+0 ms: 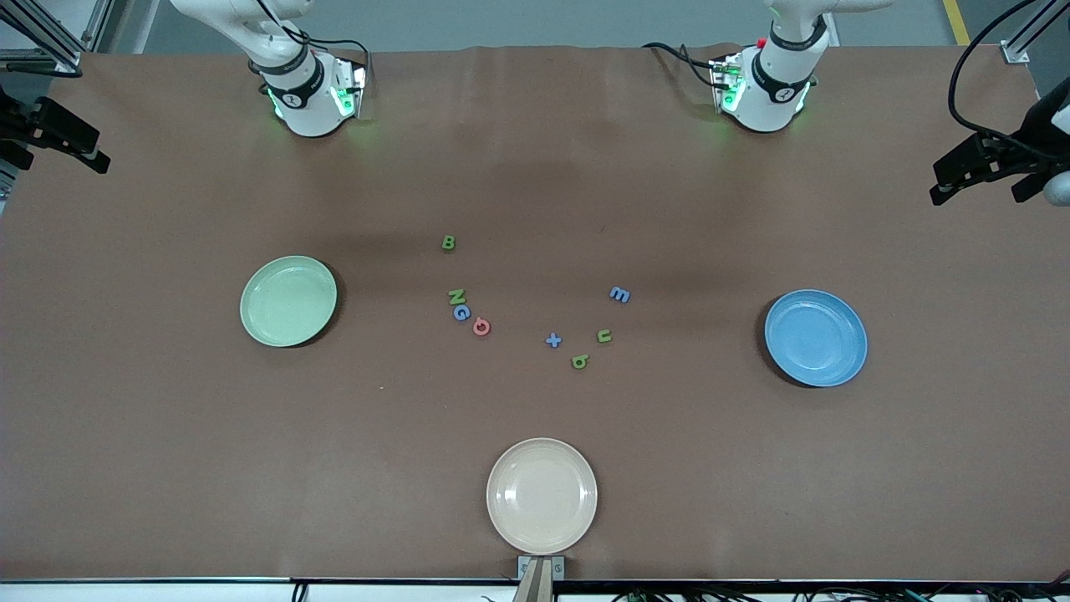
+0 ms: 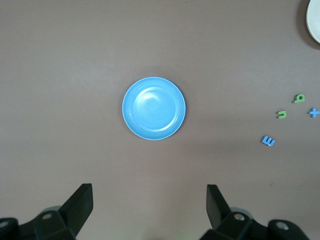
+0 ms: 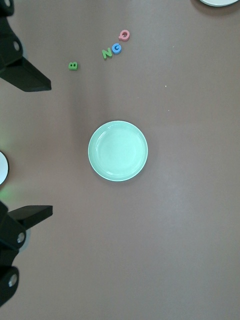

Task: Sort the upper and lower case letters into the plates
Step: 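Reach the left gripper down to the blue E letter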

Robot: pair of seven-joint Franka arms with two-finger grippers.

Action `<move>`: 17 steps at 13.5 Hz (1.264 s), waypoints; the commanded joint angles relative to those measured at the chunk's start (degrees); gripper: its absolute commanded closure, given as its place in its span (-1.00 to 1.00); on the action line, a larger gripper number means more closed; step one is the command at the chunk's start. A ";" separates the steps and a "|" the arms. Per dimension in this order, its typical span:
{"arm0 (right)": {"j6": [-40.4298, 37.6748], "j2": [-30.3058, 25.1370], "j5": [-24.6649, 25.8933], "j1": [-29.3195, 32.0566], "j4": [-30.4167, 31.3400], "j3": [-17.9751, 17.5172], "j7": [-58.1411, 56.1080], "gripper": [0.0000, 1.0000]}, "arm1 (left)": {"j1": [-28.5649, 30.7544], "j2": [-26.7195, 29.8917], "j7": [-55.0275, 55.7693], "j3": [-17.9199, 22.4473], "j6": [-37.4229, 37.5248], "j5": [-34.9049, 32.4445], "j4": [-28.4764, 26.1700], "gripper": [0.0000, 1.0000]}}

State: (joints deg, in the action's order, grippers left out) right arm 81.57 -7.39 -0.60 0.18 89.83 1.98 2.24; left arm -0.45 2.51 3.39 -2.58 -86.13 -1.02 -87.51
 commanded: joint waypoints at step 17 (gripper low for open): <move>-2.20 2.56 0.07 0.43 -3.26 -0.66 -0.13 -1.00 | -0.34 -2.85 15.24 -10.42 -4.55 2.34 -13.72 -1.00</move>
State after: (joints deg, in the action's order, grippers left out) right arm 80.17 -5.22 -0.62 0.28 87.54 1.76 2.22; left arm -1.05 -1.68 17.92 -11.74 -86.79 0.38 -96.73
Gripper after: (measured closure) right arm 0.000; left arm 0.000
